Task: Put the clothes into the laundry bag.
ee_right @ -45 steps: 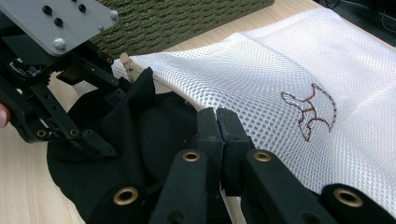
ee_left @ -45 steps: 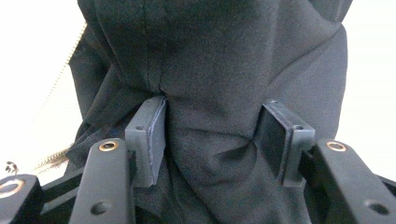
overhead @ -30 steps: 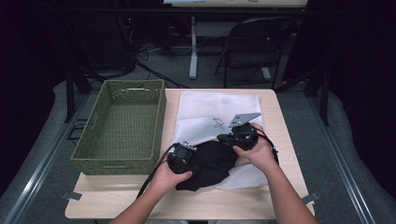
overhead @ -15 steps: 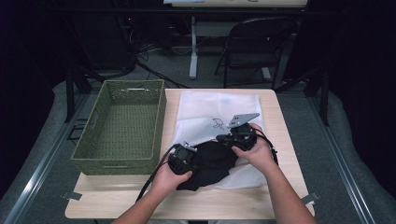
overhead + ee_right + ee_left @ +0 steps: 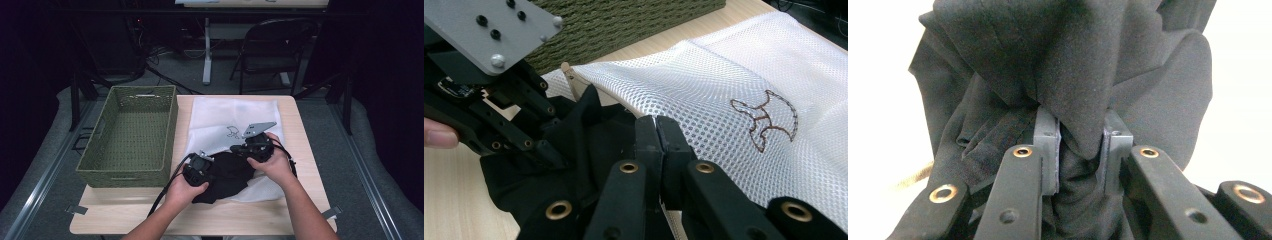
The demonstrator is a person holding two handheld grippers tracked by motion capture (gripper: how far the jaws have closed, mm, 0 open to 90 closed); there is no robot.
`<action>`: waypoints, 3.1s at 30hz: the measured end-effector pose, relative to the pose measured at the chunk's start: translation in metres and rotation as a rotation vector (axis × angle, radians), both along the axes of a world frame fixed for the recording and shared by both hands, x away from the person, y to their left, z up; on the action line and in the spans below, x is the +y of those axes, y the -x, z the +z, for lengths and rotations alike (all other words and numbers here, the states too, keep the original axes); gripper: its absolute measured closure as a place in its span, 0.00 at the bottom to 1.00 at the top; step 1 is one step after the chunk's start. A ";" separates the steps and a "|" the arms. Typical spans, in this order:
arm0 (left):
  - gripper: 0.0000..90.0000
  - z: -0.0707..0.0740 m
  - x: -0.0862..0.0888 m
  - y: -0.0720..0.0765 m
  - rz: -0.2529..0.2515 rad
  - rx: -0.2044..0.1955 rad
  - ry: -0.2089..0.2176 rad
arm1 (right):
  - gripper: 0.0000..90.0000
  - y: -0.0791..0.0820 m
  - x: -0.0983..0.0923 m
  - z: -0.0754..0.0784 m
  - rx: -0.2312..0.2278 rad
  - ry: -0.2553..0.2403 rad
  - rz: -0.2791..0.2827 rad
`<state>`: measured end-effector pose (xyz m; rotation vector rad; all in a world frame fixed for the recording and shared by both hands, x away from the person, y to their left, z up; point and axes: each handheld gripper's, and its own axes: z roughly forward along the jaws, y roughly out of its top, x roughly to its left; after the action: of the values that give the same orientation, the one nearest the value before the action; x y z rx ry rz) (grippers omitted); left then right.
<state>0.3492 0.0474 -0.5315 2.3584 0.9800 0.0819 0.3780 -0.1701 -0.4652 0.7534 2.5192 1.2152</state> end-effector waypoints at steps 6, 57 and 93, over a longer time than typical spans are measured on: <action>0.84 0.003 -0.006 -0.005 -0.003 -0.001 0.005 | 0.99 0.001 0.002 0.001 -0.001 -0.002 0.008; 0.69 0.000 -0.028 -0.038 0.113 -0.056 0.079 | 0.99 0.000 0.000 -0.001 0.011 -0.017 0.003; 0.50 0.011 0.020 0.013 0.080 -0.062 0.060 | 0.99 -0.001 -0.001 -0.003 0.011 -0.011 -0.003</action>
<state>0.3363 0.0670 -0.5204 2.2492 1.0319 0.1539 0.3787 -0.1711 -0.4680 0.7684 2.5210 1.2282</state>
